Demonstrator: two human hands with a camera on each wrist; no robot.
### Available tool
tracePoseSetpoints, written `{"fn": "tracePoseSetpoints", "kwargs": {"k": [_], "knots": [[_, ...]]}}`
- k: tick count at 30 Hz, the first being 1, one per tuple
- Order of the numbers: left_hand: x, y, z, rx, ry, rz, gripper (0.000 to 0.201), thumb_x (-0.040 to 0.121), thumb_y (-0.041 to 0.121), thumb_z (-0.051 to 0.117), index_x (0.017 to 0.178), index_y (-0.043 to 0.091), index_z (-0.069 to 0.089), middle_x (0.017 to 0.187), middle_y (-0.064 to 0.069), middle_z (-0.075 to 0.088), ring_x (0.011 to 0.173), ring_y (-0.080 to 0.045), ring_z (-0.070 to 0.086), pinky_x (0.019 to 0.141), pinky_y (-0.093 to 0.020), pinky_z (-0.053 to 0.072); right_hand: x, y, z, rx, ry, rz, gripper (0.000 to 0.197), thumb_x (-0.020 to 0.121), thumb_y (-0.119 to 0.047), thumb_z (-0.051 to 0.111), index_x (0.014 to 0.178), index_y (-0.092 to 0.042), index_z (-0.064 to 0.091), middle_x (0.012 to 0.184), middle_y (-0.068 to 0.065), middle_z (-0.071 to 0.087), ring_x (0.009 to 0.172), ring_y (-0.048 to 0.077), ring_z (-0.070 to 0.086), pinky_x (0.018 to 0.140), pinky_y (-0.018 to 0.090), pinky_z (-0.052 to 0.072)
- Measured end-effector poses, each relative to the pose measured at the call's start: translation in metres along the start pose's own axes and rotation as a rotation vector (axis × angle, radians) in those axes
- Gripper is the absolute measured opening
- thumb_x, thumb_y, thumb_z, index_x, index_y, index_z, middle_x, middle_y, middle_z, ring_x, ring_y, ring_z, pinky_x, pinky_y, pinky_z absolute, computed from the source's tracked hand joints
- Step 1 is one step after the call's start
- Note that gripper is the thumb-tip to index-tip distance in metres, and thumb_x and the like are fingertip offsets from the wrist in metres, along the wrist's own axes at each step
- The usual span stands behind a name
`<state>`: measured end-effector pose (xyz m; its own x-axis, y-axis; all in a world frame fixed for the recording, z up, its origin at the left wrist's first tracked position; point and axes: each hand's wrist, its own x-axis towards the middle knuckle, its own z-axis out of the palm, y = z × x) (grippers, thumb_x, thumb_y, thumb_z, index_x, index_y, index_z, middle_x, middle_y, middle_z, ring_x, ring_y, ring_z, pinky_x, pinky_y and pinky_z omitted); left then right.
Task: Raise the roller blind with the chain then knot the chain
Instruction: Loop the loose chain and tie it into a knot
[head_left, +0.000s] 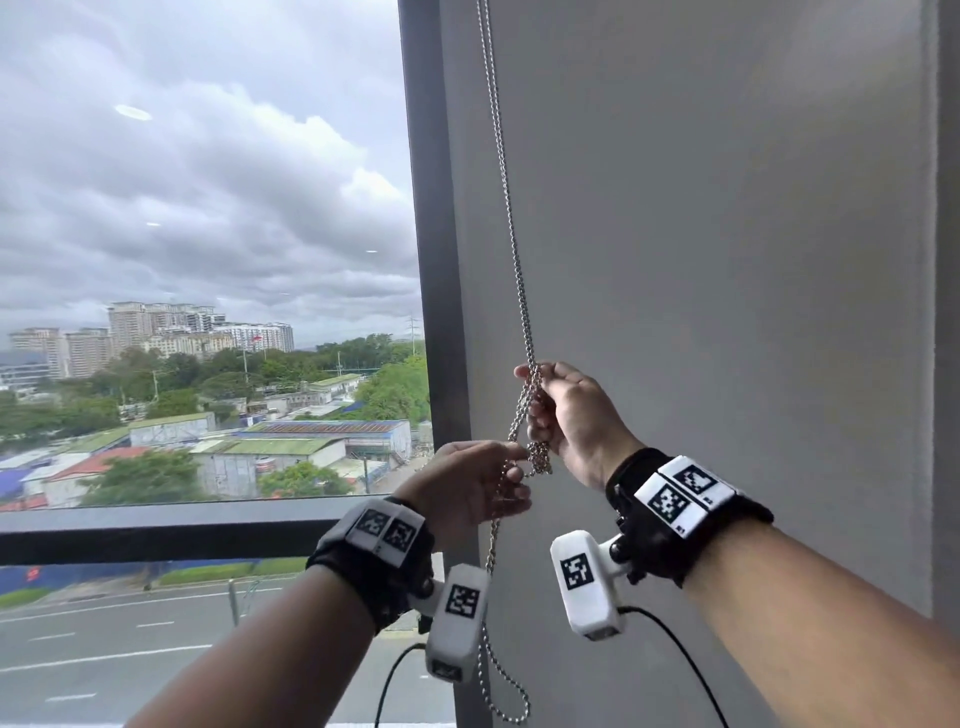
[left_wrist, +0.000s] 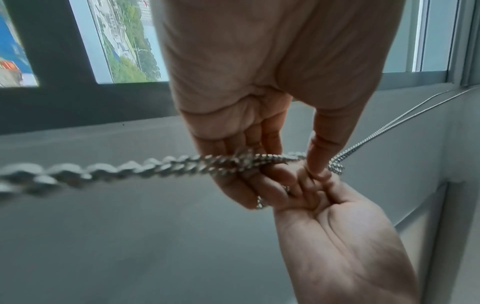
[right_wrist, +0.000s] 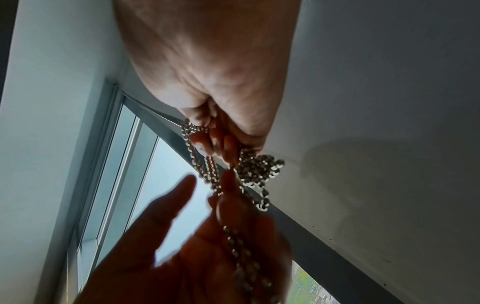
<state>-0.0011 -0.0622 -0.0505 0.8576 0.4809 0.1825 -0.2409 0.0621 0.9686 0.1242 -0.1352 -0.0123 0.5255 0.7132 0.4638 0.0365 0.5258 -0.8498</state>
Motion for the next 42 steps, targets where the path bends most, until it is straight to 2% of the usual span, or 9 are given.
{"fn": "tracePoseSetpoints", "kwargs": {"k": [2,4,7,12,17,23,29,36,42], "knots": [[0.005,0.003,0.007,-0.063,0.017,0.094,0.018,0.080,0.015,0.064,0.093,0.003,0.065,0.066,-0.006,0.058,0.051,-0.014,0.055,0.055,-0.027,0.052,-0.001,0.002,0.000,0.012,-0.020,0.003,0.034,0.100,-0.015,0.033,0.101,-0.010,0.067,0.058,0.002,0.043,0.050,0.013,0.037,0.049,0.027,0.032],[0.010,0.003,0.010,-0.064,0.080,0.198,0.019,0.080,0.023,0.064,0.089,0.007,0.065,0.054,0.002,0.047,0.039,-0.007,0.037,0.039,-0.017,0.033,-0.001,0.003,-0.001,0.039,-0.060,0.011,0.036,0.098,-0.024,0.037,0.100,-0.009,0.069,0.060,0.003,0.047,0.051,0.014,0.041,0.049,0.028,0.035],[0.013,-0.007,0.014,0.032,0.181,0.297,0.022,0.089,0.031,0.055,0.085,0.011,0.063,0.046,0.007,0.030,0.036,-0.005,0.021,0.037,-0.012,0.015,-0.005,0.004,-0.003,-0.060,-0.088,-0.032,0.030,0.094,-0.029,0.051,0.090,-0.007,0.072,0.060,0.003,0.047,0.051,0.016,0.043,0.052,0.030,0.037],[0.011,-0.036,0.018,0.041,0.247,0.268,0.030,0.093,0.012,0.048,0.066,0.004,0.058,0.050,-0.003,0.043,0.037,-0.009,0.030,0.038,-0.018,0.025,-0.009,0.003,-0.006,-0.156,-0.071,-0.037,0.031,0.097,-0.028,0.054,0.075,-0.013,0.069,0.059,0.005,0.043,0.052,0.018,0.040,0.052,0.031,0.034],[0.008,-0.041,0.024,0.015,0.282,0.319,0.016,0.090,0.022,0.054,0.077,0.014,0.061,0.042,0.007,0.031,0.033,-0.006,0.021,0.035,-0.013,0.015,-0.013,-0.002,-0.011,-0.251,-0.137,-0.016,0.028,0.099,-0.025,0.052,0.081,-0.010,0.069,0.064,0.006,0.047,0.052,0.016,0.047,0.049,0.027,0.044],[0.007,-0.035,0.024,0.005,0.284,0.327,0.021,0.091,0.013,0.053,0.076,0.002,0.062,0.054,-0.004,0.054,0.038,-0.010,0.041,0.038,-0.018,0.033,-0.015,-0.001,-0.018,-0.318,-0.180,-0.011,0.026,0.097,-0.023,0.055,0.083,-0.009,0.072,0.073,0.004,0.057,0.069,0.014,0.054,0.068,0.030,0.048],[0.007,-0.031,0.023,0.114,0.304,0.318,0.018,0.085,0.029,0.063,0.074,0.014,0.063,0.043,0.006,0.031,0.032,-0.007,0.021,0.034,-0.014,0.017,-0.016,-0.006,-0.023,-0.345,-0.223,-0.023,0.025,0.097,-0.019,0.055,0.084,-0.006,0.073,0.070,0.004,0.058,0.069,0.015,0.054,0.071,0.026,0.049],[0.005,-0.034,0.023,-0.090,0.215,0.274,0.017,0.088,0.012,0.056,0.082,0.000,0.065,0.064,-0.009,0.058,0.041,-0.009,0.040,0.039,-0.018,0.032,-0.020,-0.009,-0.024,-0.377,-0.248,-0.035,0.025,0.096,-0.019,0.057,0.093,0.000,0.074,0.071,0.003,0.054,0.074,0.017,0.048,0.075,0.029,0.045],[0.001,-0.043,0.026,0.016,0.316,0.301,0.018,0.082,0.025,0.065,0.091,0.010,0.069,0.047,0.005,0.038,0.037,-0.006,0.024,0.035,-0.016,0.018,-0.021,-0.008,-0.024,-0.363,-0.230,-0.037,0.023,0.097,-0.014,0.055,0.096,0.001,0.072,0.069,0.006,0.059,0.070,0.019,0.056,0.075,0.031,0.049]]}}
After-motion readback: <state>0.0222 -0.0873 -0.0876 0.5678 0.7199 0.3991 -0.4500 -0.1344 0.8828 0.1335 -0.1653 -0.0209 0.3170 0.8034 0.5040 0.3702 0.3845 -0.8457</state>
